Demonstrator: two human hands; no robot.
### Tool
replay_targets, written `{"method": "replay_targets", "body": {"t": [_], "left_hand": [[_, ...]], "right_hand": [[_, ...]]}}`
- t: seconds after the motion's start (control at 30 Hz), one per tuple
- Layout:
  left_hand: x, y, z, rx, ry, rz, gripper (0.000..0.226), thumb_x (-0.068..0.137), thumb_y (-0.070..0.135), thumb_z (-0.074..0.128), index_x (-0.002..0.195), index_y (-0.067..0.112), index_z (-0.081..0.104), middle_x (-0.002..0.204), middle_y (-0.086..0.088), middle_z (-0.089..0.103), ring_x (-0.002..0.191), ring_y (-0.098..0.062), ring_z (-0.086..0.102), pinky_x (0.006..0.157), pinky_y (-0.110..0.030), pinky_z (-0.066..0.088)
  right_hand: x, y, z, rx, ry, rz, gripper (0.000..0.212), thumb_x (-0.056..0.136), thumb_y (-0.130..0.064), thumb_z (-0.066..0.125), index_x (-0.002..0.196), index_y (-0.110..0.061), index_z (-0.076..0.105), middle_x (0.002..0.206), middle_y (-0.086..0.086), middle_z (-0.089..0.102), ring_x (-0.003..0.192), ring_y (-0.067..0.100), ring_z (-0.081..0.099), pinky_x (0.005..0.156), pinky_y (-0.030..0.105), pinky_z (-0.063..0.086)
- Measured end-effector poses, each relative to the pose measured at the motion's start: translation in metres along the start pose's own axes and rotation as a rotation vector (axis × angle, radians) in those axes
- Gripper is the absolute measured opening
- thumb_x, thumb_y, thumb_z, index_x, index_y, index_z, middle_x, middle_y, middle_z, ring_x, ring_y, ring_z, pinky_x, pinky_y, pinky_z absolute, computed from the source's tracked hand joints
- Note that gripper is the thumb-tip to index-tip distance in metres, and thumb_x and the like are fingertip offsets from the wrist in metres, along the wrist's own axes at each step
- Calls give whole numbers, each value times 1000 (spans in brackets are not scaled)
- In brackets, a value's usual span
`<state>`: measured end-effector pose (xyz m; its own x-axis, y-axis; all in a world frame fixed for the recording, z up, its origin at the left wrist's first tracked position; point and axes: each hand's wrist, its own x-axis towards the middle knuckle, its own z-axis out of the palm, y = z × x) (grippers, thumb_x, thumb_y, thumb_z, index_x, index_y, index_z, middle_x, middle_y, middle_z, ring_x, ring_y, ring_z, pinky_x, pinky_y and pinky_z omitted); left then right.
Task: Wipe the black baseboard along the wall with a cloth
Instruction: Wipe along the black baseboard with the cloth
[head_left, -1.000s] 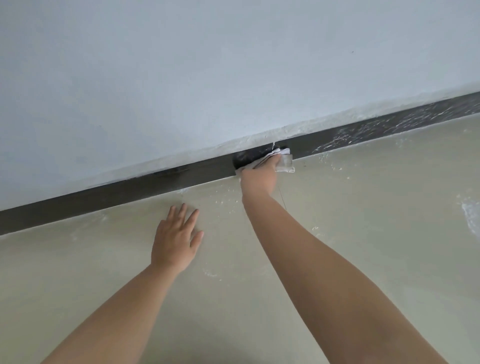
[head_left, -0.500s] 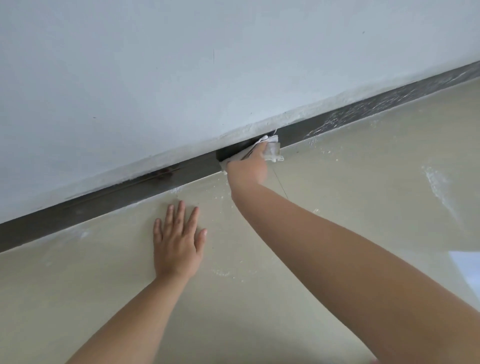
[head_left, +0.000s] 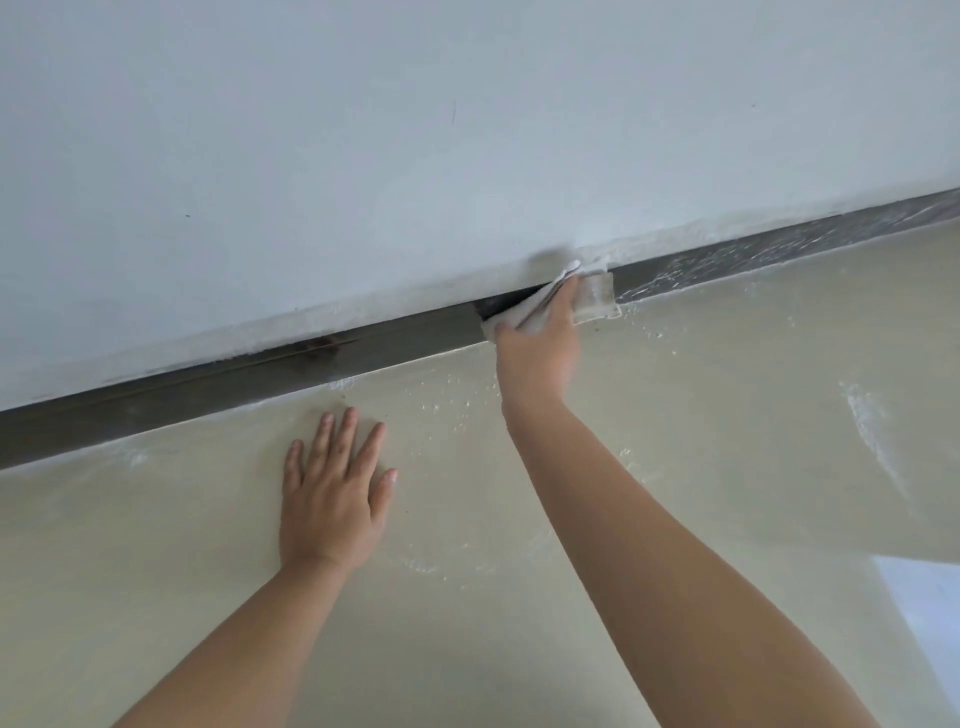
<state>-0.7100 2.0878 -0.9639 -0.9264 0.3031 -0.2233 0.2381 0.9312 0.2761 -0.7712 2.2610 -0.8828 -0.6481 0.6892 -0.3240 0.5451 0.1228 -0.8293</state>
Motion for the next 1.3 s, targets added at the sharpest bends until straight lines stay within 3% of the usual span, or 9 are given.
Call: {"method": "replay_targets", "body": {"t": [0.13,0.27,0.43,0.6,0.7,0.77,0.9,1.03,1.3], "left_hand": [[0,2,2,8,-5,-26,74,77,49,9,130,13,47,144,-14,34,136,-33,27,110,-49,16],[-1,3,0,25,-37,-23,84,69,45,3,132,5,42,146,-16,29,139,-31,20,112,-48,11],[0,6,-3,4,-15,-44,77,75,47,8,129,8,47,143,-17,34,135,-34,27,109,-50,17],[-1,6,-3,7,-10,-52,69,79,46,15,125,10,52,139,-18,41,131,-38,34,106,-53,23],[-1,5,-3,14,-7,-48,70,79,47,13,127,12,51,140,-16,39,132,-36,32,108,-51,21],[0,5,-2,15,0,-45,71,79,47,12,127,12,51,141,-16,39,133,-36,32,108,-51,21],[0,6,-4,16,5,-29,65,85,44,17,119,7,58,131,-21,49,123,-42,43,100,-57,31],[0,7,-6,4,-25,-43,63,81,40,19,120,8,57,133,-20,48,125,-41,41,101,-56,29],[0,3,-2,-4,-39,-40,98,79,63,-19,128,13,50,142,-13,39,134,-34,31,108,-50,20]], "right_hand": [[-29,-1,28,52,-119,12,80,87,-9,53,147,-28,4,112,7,55,86,22,52,64,15,31],[-46,2,52,71,-231,39,76,90,-8,45,147,-24,-3,133,10,46,112,29,49,78,21,31],[-34,13,45,31,-314,109,75,89,-5,44,147,-22,0,127,14,50,109,29,51,75,19,33],[40,19,-17,-75,-107,104,79,84,-1,51,146,-14,5,119,18,54,105,31,55,83,28,44],[86,16,-64,-118,71,65,80,80,3,48,147,-18,8,89,4,54,80,24,51,62,24,41],[99,13,-75,-33,129,93,80,77,7,46,145,-21,15,75,-8,47,73,21,49,62,25,41],[87,18,-55,-173,25,141,77,83,1,46,147,-19,9,90,-6,45,74,17,45,58,17,39],[52,28,-15,-73,-88,176,78,82,1,47,147,-22,9,65,-2,42,56,16,43,55,23,37],[90,19,-55,-29,165,-2,79,78,7,47,145,-16,14,94,6,51,80,20,47,70,25,38]]}}
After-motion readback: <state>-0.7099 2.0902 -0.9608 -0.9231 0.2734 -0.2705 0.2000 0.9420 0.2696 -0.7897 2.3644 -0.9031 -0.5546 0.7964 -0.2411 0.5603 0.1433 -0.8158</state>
